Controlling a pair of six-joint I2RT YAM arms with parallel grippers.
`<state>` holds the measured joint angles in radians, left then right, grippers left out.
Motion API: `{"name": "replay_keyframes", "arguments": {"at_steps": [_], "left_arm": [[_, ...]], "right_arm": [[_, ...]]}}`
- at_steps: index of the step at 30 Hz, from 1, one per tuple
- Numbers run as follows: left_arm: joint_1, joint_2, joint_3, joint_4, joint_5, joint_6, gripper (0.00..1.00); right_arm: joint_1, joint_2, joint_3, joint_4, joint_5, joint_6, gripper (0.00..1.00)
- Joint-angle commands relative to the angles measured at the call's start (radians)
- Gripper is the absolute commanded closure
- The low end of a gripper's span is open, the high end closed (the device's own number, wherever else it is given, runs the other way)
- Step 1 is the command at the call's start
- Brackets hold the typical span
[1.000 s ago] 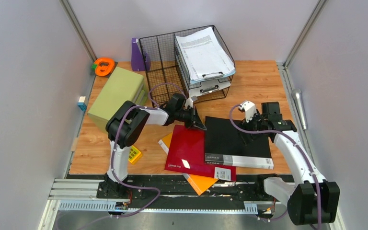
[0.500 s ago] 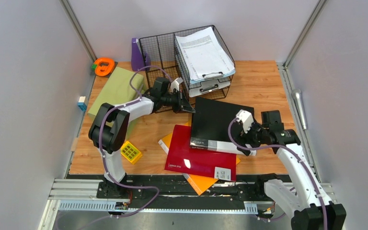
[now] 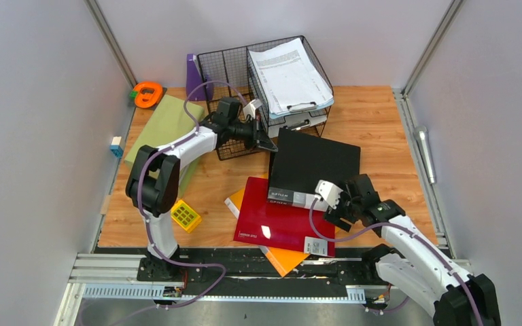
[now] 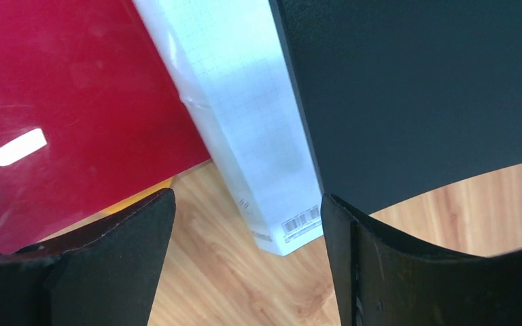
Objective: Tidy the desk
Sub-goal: Pick up the folder from the corner of the board.
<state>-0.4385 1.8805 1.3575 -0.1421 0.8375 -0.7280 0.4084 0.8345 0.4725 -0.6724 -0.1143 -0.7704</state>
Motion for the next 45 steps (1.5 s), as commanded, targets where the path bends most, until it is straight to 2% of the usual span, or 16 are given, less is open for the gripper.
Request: {"name": "replay_keyframes", "arguments": {"at_steps": [1,6,19,31,35,38,42,45], "left_arm": [[0.000,0.017,0.058,-0.054,0.049,0.012,1.00],[0.000,0.054,0.109,-0.103,0.082,-0.025,1.00],[0.001,0.133,0.183,-0.095,0.176,-0.151,1.00],[0.001,0.151,0.105,0.121,0.253,-0.356,1.00],[0.001,0.130,0.075,0.127,0.253,-0.355,1.00],[0.001,0.117,0.060,0.115,0.253,-0.336,1.00],[0.001,0.096,0.060,0.055,0.252,-0.263,1.00],[0.001,0.085,0.102,-0.099,0.236,-0.102,1.00]], "right_arm": [[0.057,-0.029,-0.034,0.204,0.114,-0.040,0.21],[0.138,-0.032,-0.036,0.254,0.110,-0.012,0.21],[0.308,0.071,-0.051,0.414,0.114,0.032,0.23],[0.438,0.163,-0.142,0.616,0.365,-0.025,0.23],[0.442,0.199,-0.160,0.751,0.485,-0.058,0.28],[0.442,0.188,-0.160,0.812,0.544,-0.084,0.37],[0.441,0.112,-0.140,0.815,0.577,-0.095,0.57],[0.434,0.058,-0.130,0.795,0.576,-0.103,0.73]]}}
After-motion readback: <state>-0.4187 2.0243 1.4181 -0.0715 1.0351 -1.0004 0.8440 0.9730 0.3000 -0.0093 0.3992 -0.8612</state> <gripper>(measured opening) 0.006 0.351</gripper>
